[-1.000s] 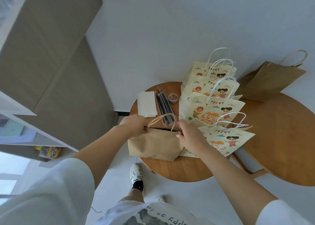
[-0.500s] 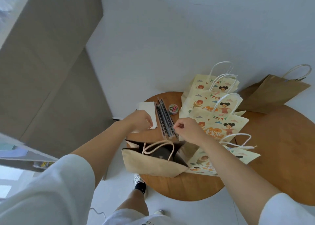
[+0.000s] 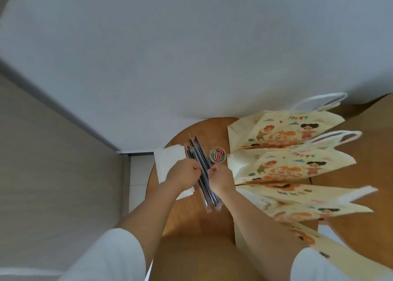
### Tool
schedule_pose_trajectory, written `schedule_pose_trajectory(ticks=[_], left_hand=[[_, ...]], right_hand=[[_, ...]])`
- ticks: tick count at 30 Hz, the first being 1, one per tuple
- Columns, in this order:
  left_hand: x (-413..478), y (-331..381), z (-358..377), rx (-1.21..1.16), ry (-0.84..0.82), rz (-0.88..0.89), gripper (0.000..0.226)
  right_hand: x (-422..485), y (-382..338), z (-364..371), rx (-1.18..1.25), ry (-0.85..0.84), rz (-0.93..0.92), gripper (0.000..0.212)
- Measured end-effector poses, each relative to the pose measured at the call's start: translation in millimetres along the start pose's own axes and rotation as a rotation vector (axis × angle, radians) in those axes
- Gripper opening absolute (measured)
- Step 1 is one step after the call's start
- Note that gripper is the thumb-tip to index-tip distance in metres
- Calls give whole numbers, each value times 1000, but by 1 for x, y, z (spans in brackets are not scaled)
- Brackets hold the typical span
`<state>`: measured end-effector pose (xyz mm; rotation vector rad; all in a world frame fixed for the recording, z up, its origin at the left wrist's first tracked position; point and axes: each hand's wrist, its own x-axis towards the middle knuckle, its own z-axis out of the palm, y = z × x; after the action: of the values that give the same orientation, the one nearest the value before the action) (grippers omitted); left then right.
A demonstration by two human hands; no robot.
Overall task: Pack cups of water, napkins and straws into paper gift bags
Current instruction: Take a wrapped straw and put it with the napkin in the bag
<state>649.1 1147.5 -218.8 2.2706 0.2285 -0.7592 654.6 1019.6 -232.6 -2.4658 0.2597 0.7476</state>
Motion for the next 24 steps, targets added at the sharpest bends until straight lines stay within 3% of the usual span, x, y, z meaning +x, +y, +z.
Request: schedule_pose_trajectory(ticks=[7, 15, 24], left_hand=[[50, -16, 7, -63, -84, -27, 29], [70, -24, 6, -59, -149, -45, 30], [64, -19, 7, -41, -159, -36, 30]], right_hand=[[66, 2, 13, 142, 172, 182, 22], [95, 6, 19, -41, 123, 223, 20], [96, 7, 21, -26, 97, 247, 22]])
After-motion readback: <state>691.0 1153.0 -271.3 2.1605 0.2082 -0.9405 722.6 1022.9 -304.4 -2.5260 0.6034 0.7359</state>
